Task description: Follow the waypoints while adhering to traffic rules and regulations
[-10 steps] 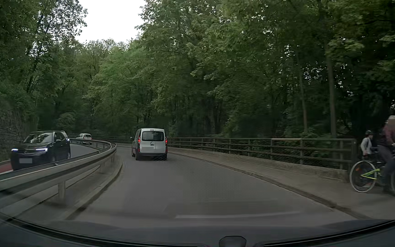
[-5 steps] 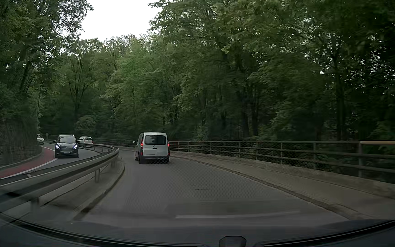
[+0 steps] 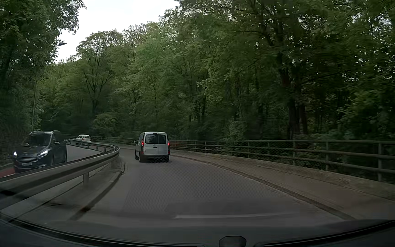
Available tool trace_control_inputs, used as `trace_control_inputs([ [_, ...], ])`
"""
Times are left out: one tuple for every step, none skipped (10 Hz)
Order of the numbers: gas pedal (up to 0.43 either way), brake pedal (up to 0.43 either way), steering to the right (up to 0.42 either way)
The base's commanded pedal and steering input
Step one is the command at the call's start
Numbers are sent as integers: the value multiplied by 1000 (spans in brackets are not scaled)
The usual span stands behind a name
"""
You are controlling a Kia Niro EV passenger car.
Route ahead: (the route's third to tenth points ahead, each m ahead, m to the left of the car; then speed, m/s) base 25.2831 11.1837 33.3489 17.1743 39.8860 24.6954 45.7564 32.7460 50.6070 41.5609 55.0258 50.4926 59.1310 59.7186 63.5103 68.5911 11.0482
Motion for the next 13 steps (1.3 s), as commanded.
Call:
trace_control_inputs([
  [150, 0, -92],
  [150, 0, -92],
  [150, 0, -92],
  [150, 0, -92],
  [150, 0, -92],
  [150, 0, -92],
  [150, 0, -92],
  [150, 0, -93],
  [150, 0, -93],
  [150, 0, -93],
  [150, 0, -94],
  [150, 0, -94],
  [150, 0, -94],
])
